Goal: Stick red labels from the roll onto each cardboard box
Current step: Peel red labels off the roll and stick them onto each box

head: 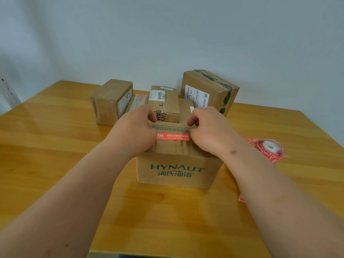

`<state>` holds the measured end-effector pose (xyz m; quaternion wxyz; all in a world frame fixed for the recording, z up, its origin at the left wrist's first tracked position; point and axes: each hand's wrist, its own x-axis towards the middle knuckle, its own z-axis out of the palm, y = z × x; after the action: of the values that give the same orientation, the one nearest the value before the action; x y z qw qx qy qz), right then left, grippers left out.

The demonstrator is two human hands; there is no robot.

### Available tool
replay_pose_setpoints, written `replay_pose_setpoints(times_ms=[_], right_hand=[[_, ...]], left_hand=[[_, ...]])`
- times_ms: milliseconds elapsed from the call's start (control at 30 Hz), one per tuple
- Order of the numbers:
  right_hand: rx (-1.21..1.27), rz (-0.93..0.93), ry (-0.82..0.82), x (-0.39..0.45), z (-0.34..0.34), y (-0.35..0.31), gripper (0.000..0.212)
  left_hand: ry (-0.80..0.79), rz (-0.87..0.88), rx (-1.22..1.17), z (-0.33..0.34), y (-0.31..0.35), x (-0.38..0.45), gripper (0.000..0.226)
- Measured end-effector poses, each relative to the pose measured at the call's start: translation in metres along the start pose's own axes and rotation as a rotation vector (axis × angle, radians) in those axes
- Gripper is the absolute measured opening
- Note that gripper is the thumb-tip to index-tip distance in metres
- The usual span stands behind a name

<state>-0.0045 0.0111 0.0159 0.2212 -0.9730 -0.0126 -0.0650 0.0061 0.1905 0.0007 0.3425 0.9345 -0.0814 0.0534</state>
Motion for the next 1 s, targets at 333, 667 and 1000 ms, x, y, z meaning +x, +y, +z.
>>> replay_pose_setpoints(times_ms=[333,667,1000], right_hand=[[0.029,-0.004,-0.060,-0.0050,-0.0040,-0.0024,0.023],[0.044,-0.001,-0.109,-0.0040,-0.0075,0.0011,0.025],[-0.005,-0.021,-0.018,-0.0049,-0.0028,-0.0024,0.017]], left_hand=[[-0.042,-0.021,0.003,-0.0023,0.0042,-0.0050,0.025],[-0.042,-0.041,-0.107,-0.0005,-0.0009,-0.0030,0.018],[0.031,-0.064,-0.046,0.0045,0.0011,-0.0001,0.017]])
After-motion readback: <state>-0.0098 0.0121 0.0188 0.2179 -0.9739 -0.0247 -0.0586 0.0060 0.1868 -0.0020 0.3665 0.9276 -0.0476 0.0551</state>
